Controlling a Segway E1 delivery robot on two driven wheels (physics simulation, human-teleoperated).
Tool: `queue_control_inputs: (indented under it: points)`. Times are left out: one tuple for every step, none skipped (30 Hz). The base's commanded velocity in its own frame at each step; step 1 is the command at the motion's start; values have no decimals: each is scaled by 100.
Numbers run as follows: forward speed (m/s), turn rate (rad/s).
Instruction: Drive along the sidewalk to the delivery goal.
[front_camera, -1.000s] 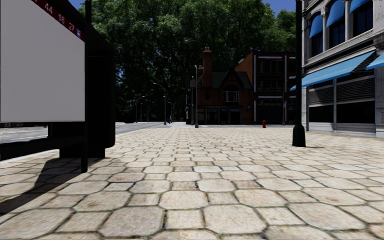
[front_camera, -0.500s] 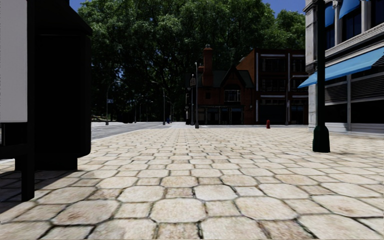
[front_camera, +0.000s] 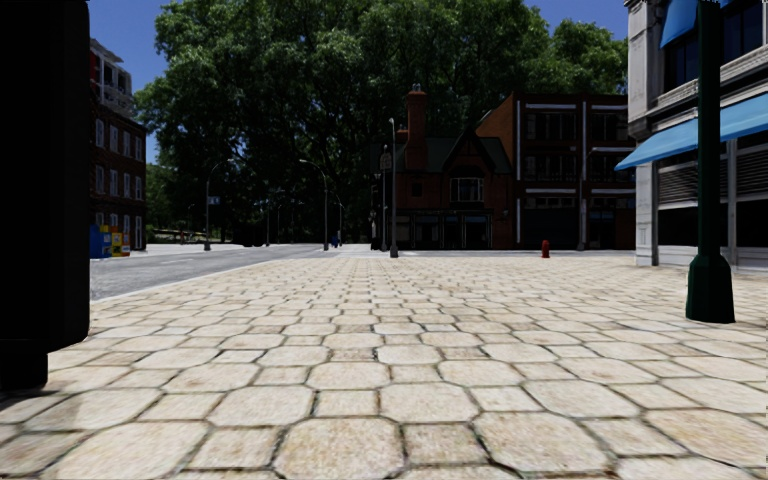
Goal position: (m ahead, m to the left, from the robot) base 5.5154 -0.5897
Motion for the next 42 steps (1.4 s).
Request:
queue_control_inputs:
  points:
    - [200,0]
    - [200,0]
    - [200,0]
    - [200,0]
    - [200,0]
    - [200,0]
    - [200,0]
    - [200,0]
    - [200,0]
    - [200,0]
    - [200,0]
    - [200,0]
    - [200,0]
    - [200,0]
    - [200,0]
    - [200,0]
    - [200,0]
    - [200,0]
    - [200,0]
    - [200,0]
    - [200,0]
    - [200,0]
    - [200,0]
    - [200,0]
    - [200,0]
    - [200,0]
    - [200,0]
    - [200,0]
    - [200,0]
    - [200,0]
    - [200,0]
    - [200,0]
    - [200,0]
    - [200,0]
    - [200,0]
    - [200,0]
    - [200,0]
    - [200,0]
    - [200,0]
    - [200,0]
    - [200,0]
    - [200,0]
